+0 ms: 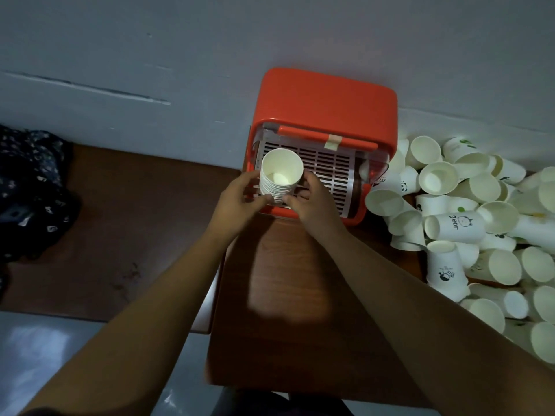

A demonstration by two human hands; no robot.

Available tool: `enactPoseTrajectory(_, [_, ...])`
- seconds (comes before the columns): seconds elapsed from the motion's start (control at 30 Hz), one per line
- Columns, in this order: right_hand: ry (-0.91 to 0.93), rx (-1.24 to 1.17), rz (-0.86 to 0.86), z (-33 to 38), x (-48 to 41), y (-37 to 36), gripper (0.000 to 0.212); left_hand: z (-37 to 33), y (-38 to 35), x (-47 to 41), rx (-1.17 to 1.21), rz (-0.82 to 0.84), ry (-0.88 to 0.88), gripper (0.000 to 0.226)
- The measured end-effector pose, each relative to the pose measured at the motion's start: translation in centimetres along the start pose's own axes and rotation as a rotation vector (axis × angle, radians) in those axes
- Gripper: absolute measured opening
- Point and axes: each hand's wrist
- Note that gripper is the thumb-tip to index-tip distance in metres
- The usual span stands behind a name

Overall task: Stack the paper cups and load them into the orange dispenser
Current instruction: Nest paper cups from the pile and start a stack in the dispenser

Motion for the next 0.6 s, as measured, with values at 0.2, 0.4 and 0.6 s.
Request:
enactPoseTrajectory(0.2, [-0.024, -0.084, -0.115, -0.5, -2.3, 0.7, 0.056, -1.2, -3.1, -1.8, 0.055, -0.157, -0.023, 0.043])
enactPoseTrajectory(0.4, [0.009, -0.139, -0.184, -0.8, -4.9, 0.3, 0.046, -1.8, -4.3, -4.2, 0.109, -0.223, 0.003, 0.045])
enactPoseTrajectory(0.6, [0.102, -0.158, -0.26, 0.5, -6.2, -0.9, 0.037, -2.2, -4.6, -4.8, 0.168, -0.333, 0.051, 0.047])
Point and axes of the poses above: each hand's wrist, its own x-axis away from the middle knuckle, its own y-axis out of the back of the hand, z = x × y, and after that the axes turned 2 degrees about -y, right-handed
